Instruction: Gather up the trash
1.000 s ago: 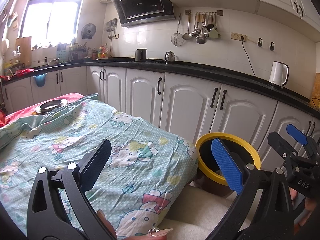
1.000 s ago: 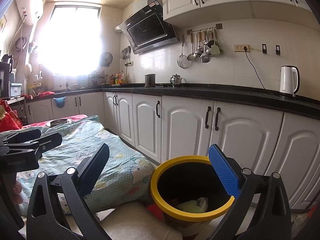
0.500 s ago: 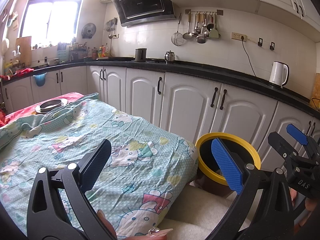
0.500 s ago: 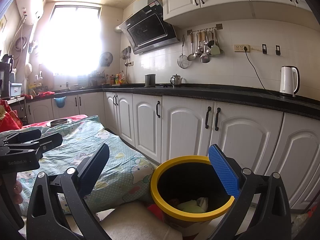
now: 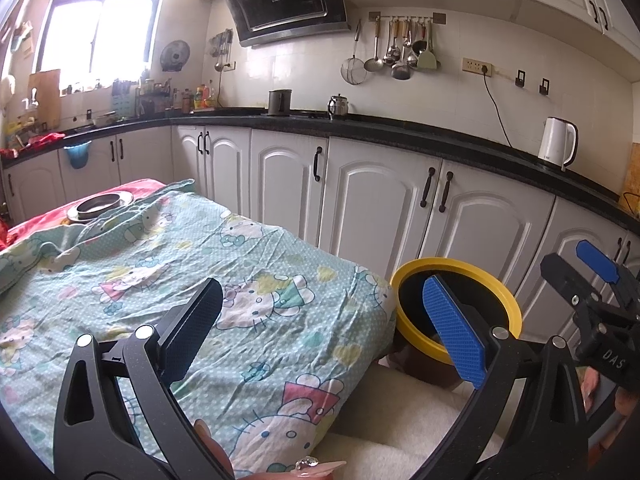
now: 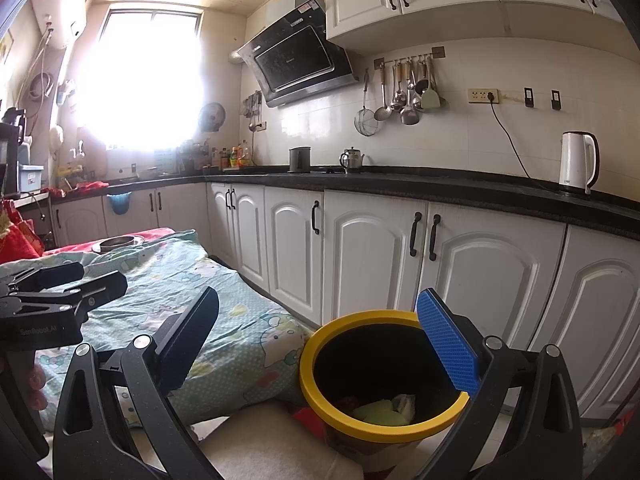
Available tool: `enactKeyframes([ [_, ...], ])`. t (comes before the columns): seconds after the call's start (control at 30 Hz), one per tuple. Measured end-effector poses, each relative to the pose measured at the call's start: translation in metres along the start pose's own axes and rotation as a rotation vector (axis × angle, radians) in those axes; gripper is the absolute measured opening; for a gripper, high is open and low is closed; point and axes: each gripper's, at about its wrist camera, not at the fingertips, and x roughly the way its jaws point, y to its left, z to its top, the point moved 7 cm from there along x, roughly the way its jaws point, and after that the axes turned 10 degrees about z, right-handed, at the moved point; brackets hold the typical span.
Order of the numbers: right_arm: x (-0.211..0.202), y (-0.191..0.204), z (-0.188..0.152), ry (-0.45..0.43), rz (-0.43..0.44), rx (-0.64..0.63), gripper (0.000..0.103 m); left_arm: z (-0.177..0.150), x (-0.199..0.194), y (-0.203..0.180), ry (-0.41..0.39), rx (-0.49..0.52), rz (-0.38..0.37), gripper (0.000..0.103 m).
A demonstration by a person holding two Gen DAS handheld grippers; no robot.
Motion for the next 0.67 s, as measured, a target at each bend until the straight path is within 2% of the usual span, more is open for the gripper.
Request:
enactKeyframes([
  [0.23, 0.003, -0.005, -0.003, 0.024, -0.027, 0.025, 0.097, 0.000, 0.002, 0.000, 0.021, 0.013, 0.023, 0.092],
  [0.33, 0.006, -0.006, -0.002, 0.037, -0.028, 0.022, 0.097, -0.007, 0.005, 0.012, 0.082, 0.009, 0.024, 0.092],
  [0.43, 0.014, 0.007, 0.002, 0.048, 0.008, -0.001, 0.097, -0.016, 0.010, 0.049, 0.164, -0.058, 0.051, 0.092],
  [0.53, 0.035, 0.045, 0.012, 0.074, 0.120, -0.017, 0.097, -0.026, 0.007, 0.130, 0.241, -0.169, 0.185, 0.092],
  [0.6, 0.058, 0.100, 0.016, 0.113, 0.240, -0.063, 0.097, -0.034, -0.004, 0.195, 0.259, -0.233, 0.318, 0.092],
  [0.63, 0.066, 0.125, 0.016, 0.138, 0.295, -0.086, 0.097, -0.044, -0.019, 0.249, 0.259, -0.269, 0.460, 0.092],
  [0.67, 0.078, 0.167, 0.014, 0.178, 0.391, -0.114, 0.097, -0.051, -0.028, 0.276, 0.267, -0.292, 0.532, 0.092],
])
